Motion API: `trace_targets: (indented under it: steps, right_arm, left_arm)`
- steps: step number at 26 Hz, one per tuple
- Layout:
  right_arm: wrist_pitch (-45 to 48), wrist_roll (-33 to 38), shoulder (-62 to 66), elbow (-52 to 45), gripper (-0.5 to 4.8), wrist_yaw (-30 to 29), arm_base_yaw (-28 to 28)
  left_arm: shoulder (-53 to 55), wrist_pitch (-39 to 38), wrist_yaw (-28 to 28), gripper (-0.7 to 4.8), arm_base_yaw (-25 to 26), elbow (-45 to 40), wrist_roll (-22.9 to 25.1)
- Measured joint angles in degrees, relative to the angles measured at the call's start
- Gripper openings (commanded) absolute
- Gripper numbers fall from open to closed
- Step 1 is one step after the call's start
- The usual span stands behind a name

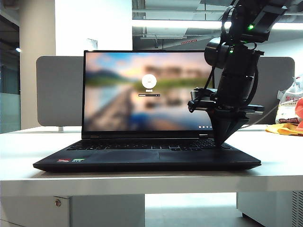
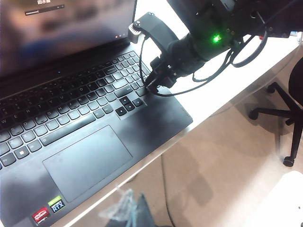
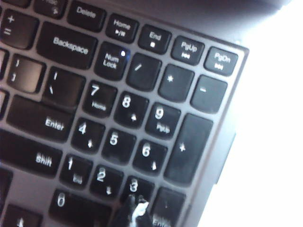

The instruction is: Open the lid of the laptop and use the keypad to enter the password "123".

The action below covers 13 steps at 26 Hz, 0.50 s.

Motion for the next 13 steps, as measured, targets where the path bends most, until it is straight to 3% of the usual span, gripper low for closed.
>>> trace_targets:
  steps: [5, 9, 13]
  right_arm:
    - [5.64, -0.07, -9.51, 0.22, -0.09, 0.11, 0.0]
    - [4.37, -0.22, -12.55, 0.0, -0.09, 0.5, 0.0]
    - [1.36, -0.22, -13.7, -0.04, -0.09, 0.52, 0.07]
  left_arm:
    - [0.0, 0.0, -0.42, -0.06, 0.0, 0.0, 0.48]
    - [0.0, 0.02, -0.92, -0.06, 0.0, 0.0, 0.74]
    - [-1.55, 0.04, -5.09, -0.06, 0.0, -0.04, 1.57]
